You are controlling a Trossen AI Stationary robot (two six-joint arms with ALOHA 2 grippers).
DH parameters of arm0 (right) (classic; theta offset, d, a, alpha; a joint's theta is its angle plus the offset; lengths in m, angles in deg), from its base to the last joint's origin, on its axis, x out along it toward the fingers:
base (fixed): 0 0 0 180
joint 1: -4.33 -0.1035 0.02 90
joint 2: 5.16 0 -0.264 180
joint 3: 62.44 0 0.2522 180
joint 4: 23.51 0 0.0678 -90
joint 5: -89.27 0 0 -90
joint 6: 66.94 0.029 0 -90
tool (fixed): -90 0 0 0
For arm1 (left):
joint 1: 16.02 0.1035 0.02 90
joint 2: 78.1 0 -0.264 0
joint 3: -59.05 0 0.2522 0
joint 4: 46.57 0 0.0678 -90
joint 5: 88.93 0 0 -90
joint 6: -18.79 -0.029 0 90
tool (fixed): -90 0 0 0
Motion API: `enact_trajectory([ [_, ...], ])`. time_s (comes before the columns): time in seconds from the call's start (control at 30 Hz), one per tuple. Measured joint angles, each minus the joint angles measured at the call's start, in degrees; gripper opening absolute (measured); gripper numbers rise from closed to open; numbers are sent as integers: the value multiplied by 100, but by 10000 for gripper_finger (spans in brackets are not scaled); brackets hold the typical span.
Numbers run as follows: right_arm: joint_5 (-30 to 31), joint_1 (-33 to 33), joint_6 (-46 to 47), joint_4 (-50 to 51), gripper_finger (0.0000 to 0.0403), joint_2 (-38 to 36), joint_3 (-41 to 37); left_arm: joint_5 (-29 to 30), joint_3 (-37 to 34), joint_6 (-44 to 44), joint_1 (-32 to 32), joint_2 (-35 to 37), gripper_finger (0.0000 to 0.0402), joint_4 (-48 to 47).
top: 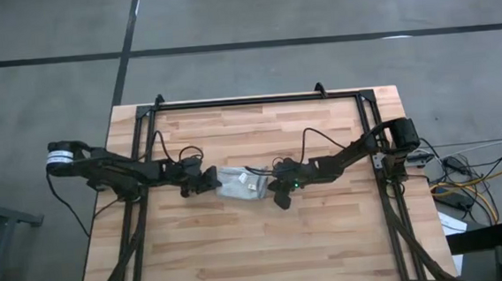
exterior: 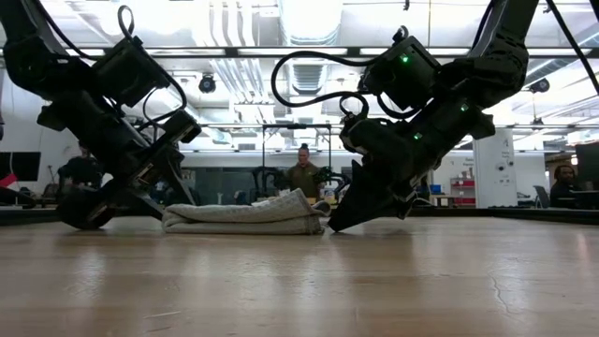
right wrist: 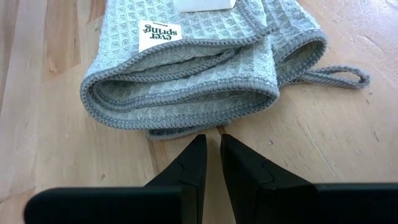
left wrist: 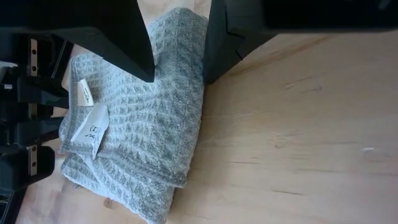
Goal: Roll towel
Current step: Roll the gray towel
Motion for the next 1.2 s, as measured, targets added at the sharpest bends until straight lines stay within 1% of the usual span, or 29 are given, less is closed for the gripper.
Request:
enact_trajectory([
  [0.13,0,0,0,-2,50,0,0,-24,-2,-2,0,0,124,-2],
  [0.53,0,0,1,-4,50,0,0,-107,-1,-139,-2,2,12,-4],
  [0.9,0,0,0,-4,50,0,0,-79,-2,-13,2,2,8,18],
  [1.2,68,0,2,-6,50,0,0,-179,1,55,0,7,8,277],
])
